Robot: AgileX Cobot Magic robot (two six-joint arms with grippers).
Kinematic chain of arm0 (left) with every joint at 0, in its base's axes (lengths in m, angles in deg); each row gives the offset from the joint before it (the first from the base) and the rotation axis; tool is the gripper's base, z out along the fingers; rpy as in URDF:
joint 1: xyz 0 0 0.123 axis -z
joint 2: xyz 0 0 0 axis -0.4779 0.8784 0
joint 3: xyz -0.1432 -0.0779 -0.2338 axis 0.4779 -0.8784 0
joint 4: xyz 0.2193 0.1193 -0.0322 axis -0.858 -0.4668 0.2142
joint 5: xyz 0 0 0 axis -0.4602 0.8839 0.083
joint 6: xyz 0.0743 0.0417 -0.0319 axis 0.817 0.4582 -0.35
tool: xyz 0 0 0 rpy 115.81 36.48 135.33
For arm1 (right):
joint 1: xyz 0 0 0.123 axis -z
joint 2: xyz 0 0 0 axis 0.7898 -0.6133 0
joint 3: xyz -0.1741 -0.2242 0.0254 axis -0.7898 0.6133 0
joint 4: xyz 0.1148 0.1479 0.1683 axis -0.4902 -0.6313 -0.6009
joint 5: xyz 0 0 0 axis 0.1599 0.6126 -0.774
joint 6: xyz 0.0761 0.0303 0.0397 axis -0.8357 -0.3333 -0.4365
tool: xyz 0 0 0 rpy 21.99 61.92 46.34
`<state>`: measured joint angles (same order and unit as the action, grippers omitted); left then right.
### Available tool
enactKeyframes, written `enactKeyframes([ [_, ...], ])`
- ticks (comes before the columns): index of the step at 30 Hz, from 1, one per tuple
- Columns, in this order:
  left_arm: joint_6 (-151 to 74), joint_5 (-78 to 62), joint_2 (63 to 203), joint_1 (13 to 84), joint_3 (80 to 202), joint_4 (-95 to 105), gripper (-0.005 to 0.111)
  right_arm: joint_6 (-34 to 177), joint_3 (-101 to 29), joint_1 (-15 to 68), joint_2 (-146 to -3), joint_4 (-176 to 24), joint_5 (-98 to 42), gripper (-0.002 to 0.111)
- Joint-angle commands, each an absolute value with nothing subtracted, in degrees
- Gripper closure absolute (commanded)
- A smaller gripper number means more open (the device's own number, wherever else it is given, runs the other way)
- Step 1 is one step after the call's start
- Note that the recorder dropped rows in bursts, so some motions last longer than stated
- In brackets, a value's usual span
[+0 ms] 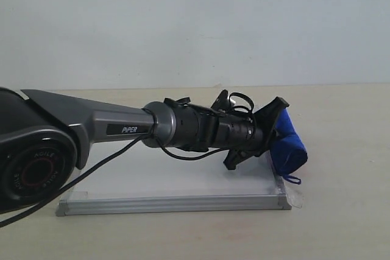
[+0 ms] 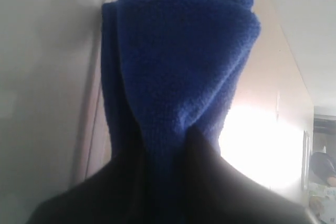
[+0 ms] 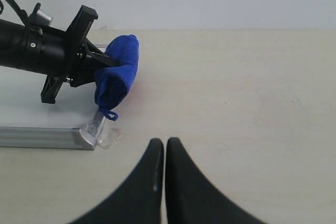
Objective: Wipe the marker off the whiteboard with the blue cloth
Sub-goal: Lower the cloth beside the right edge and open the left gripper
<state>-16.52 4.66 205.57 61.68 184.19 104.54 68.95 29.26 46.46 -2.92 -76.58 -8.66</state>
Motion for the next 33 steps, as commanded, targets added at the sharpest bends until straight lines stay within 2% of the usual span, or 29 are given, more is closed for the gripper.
enactKeyframes([
  [1, -16.6, 5.53, 205.52, 60.89, 184.64, 104.82, 0.103, 69.11, 29.27, 46.31, -2.67, -76.45, -8.99, 0.107],
  [7, -16.6, 6.33, 205.52, 60.45, 184.64, 104.82, 0.1, 69.11, 29.27, 46.31, -2.67, -76.45, -8.99, 0.107],
  [14, -16.6, 8.32, 205.52, 60.45, 184.64, 104.82, 0.073, 69.11, 29.27, 46.31, -2.67, -76.45, -8.99, 0.107],
  [20, -16.6, 8.32, 205.52, 60.45, 184.64, 104.74, 0.064, 69.11, 29.27, 46.31, -2.67, -76.45, -8.99, 0.107],
  [26, -16.6, 8.32, 205.52, 60.45, 184.64, 104.74, 0.05, 69.11, 29.27, 46.31, -2.67, -76.45, -8.99, 0.107],
  [33, -16.6, 10.4, 205.52, 60.45, 184.64, 104.82, 0.048, 69.11, 29.27, 46.31, -2.67, -76.45, -8.99, 0.107],
])
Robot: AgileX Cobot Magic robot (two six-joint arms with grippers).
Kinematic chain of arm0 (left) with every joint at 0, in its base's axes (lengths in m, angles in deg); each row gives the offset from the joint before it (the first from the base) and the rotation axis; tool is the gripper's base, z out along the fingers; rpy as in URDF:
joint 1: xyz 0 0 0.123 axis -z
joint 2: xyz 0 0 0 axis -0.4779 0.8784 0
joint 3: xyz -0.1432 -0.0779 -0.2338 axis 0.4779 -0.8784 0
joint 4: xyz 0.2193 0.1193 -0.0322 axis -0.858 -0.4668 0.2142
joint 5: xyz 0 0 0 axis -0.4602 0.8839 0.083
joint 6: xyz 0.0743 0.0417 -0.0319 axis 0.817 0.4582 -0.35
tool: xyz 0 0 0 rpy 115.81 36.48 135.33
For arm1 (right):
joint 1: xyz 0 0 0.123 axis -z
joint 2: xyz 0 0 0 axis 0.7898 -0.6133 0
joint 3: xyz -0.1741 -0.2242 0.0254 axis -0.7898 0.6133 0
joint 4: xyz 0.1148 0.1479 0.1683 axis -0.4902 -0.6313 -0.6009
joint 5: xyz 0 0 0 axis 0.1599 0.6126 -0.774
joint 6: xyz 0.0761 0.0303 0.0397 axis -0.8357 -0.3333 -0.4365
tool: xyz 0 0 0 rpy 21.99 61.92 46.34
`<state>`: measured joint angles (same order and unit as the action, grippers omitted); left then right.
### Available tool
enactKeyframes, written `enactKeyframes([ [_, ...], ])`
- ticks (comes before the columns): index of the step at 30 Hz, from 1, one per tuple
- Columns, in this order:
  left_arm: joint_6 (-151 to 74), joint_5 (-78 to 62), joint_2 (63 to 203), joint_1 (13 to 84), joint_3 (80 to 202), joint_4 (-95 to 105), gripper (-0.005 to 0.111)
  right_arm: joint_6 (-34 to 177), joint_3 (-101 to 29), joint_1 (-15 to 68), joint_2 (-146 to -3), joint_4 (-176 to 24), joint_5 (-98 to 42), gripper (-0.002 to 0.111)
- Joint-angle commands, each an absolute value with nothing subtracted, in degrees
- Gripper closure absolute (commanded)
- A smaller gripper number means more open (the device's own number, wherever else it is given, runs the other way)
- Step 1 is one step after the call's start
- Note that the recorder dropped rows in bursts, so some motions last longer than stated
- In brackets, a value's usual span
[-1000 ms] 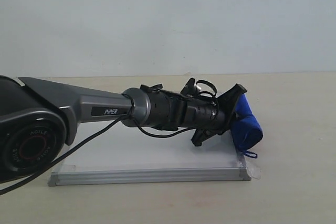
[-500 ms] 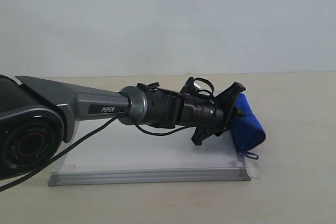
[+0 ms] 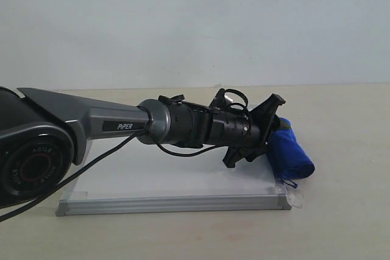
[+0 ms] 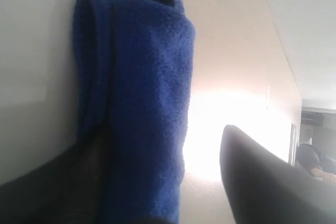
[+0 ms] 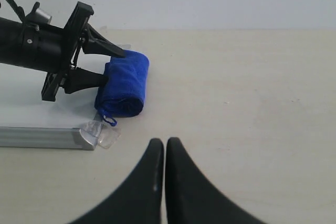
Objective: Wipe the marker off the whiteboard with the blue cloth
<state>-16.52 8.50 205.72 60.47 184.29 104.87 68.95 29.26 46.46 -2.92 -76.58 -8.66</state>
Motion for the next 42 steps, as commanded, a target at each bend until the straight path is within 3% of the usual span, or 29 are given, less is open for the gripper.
enactKeyframes([
  [1, -16.6, 10.82, 205.52, 60.45, 184.64, 104.82, 0.048, 69.11, 29.27, 46.31, -2.67, -76.45, -8.99, 0.107],
  [25, -16.6, 24.63, 205.52, 54.31, 185.57, 104.82, 0.05, 69.11, 29.27, 46.31, -2.67, -76.45, -8.99, 0.107],
  [28, -16.6, 26.76, 205.52, 54.17, 185.57, 104.82, 0.061, 69.11, 29.27, 46.31, -2.67, -76.45, -8.99, 0.107],
  [33, -14.22, 31.6, 205.52, 54.17, 185.57, 104.82, 0.103, 69.11, 29.27, 46.31, -2.67, -76.45, -8.99, 0.107],
  [42, -11.59, 39.25, 202.68, 54.17, 185.57, 101.55, 0.103, 69.11, 29.27, 46.31, -2.67, -76.45, -8.99, 0.107],
])
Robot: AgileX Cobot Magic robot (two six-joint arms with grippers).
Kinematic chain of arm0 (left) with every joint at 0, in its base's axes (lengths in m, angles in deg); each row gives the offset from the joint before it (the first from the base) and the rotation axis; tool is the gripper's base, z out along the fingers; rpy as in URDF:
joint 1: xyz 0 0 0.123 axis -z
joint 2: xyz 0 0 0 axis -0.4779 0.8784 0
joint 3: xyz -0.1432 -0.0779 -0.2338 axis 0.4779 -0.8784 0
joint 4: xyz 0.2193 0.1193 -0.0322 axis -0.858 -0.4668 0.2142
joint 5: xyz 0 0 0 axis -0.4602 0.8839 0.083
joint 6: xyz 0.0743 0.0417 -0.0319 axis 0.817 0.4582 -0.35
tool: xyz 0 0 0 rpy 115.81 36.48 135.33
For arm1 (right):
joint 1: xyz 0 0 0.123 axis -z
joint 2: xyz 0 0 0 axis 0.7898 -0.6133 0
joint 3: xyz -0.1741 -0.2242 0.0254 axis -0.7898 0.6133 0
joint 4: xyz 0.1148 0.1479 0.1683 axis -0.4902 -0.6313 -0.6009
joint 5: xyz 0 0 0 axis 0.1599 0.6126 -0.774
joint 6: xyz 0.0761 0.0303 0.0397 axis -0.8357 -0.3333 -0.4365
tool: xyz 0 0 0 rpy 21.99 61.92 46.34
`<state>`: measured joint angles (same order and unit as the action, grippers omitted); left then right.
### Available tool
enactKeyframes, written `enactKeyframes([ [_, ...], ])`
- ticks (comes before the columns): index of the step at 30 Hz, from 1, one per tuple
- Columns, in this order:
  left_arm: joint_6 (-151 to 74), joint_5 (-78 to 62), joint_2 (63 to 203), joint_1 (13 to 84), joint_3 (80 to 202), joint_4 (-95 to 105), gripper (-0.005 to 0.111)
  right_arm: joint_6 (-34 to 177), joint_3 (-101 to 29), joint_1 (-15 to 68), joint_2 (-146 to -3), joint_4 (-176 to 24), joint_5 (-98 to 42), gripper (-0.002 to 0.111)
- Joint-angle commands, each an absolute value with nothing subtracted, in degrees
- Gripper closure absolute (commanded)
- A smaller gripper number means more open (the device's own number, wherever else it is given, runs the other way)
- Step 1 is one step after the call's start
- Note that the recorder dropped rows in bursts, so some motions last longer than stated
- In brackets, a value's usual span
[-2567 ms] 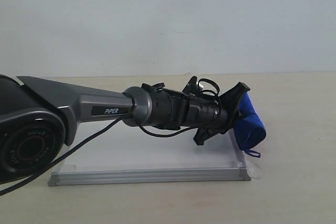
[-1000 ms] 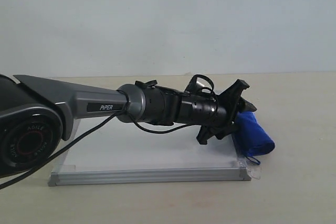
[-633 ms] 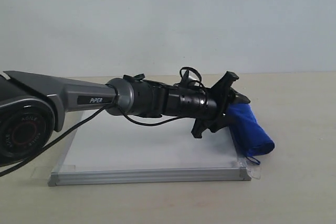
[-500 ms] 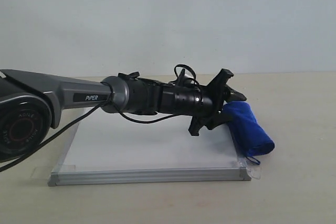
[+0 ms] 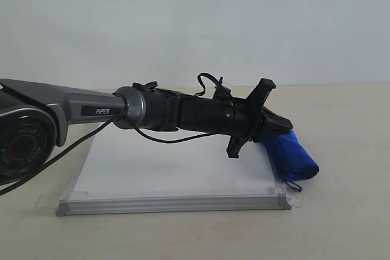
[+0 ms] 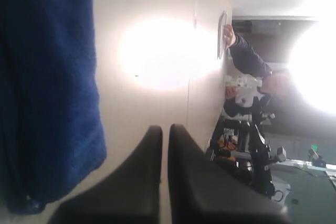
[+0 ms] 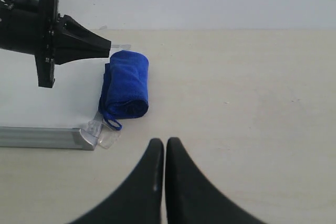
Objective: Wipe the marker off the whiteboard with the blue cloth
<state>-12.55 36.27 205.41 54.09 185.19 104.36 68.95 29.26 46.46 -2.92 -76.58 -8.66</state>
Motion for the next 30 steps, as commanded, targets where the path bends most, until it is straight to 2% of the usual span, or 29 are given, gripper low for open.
enactKeyframes([
  [1, -11.24, 39.25, 201.78, 54.17, 185.57, 100.55, 0.103, 69.11, 29.27, 46.31, -2.67, -76.45, -8.99, 0.107],
  [14, -9.83, 38.56, 180.56, 53.79, 181.54, 78.83, 0.103, 69.11, 29.27, 46.31, -2.67, -76.45, -8.99, 0.107],
  [20, -2.53, 37.47, 164.29, 49.29, 165.48, 77.01, 0.103, 69.11, 29.27, 46.31, -2.67, -76.45, -8.99, 0.107],
  [25, 7.03, 28.56, 146.16, 43.62, 143.6, 77.43, 0.103, 69.11, 29.27, 46.31, -2.67, -76.45, -8.99, 0.107],
  [30, 12.27, 21.71, 126.86, 41.77, 129.71, 77.72, 0.103, 69.11, 29.27, 46.31, -2.67, -76.45, -8.99, 0.107],
])
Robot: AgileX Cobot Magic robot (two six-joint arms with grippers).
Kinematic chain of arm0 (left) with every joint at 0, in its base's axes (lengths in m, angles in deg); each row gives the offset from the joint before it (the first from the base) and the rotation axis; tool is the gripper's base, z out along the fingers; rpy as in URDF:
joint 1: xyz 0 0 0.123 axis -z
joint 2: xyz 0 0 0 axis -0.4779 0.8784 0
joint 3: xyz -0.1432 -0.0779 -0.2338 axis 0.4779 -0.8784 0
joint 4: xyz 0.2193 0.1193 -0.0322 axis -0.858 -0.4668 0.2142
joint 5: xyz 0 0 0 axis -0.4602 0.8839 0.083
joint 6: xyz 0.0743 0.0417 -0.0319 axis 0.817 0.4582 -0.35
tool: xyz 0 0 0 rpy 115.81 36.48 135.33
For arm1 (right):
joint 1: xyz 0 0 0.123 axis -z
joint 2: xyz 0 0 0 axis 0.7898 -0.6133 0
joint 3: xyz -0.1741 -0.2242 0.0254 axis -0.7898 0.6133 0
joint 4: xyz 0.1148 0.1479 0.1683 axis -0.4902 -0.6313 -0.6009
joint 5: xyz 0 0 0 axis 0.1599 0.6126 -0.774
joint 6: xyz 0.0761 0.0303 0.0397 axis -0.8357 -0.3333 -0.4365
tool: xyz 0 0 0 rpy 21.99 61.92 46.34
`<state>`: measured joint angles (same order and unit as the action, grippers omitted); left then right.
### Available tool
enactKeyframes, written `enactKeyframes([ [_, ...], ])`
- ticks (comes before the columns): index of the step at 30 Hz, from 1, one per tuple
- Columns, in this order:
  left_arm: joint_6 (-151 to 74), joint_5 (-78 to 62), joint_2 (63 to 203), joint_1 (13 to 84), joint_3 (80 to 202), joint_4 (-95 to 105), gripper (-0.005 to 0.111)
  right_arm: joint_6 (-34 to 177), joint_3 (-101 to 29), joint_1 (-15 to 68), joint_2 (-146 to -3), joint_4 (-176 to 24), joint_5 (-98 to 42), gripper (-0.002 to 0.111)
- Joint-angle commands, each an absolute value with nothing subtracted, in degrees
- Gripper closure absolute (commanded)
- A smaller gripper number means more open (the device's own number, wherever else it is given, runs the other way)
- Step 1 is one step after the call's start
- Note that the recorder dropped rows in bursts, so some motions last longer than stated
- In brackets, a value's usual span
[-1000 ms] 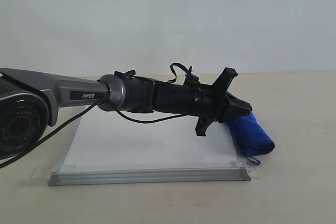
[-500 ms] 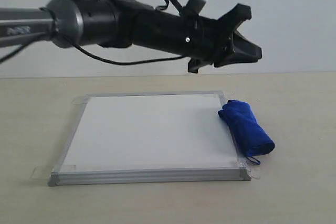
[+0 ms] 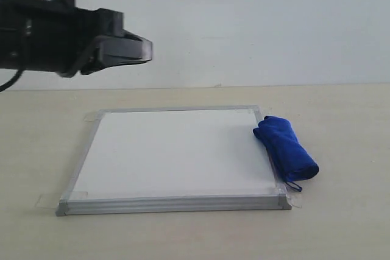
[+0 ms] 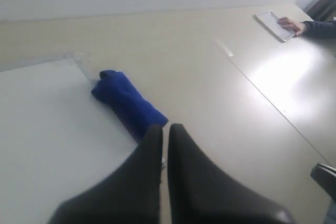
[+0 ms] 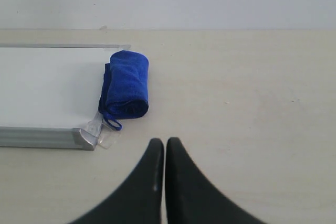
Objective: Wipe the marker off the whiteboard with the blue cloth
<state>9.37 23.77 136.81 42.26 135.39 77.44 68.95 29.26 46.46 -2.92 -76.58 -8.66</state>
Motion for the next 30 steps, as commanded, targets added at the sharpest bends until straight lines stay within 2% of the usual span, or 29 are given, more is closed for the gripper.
enactKeyframes([
  [1, 11.89, 21.74, 124.7, 41.77, 128.9, 78.3, 0.103, 69.11, 29.27, 46.31, -2.67, -76.45, -8.99, 0.107],
  [5, 11.89, 19.27, 110.86, 41.77, 127.39, 72.88, 0.103, 69.11, 29.27, 46.31, -2.67, -76.45, -8.99, 0.107],
  [10, 11.89, 21.4, 99.75, 41.77, 126.05, 61.94, 0.103, 69.11, 29.27, 46.31, -2.67, -76.45, -8.99, 0.107],
  [16, 11.89, 22.14, 89.08, 41.77, 125.9, 60.91, 0.103, 69.11, 29.27, 46.31, -2.67, -76.45, -8.99, 0.107],
  [23, 11.89, 22.18, 81.03, 41.77, 125.76, 58.7, 0.103, 69.11, 29.27, 46.31, -2.67, -76.45, -8.99, 0.107],
  [30, 11.89, 20.72, 79.74, 41.77, 123.72, 48.48, 0.103, 69.11, 29.27, 46.31, -2.67, -76.45, -8.99, 0.107],
])
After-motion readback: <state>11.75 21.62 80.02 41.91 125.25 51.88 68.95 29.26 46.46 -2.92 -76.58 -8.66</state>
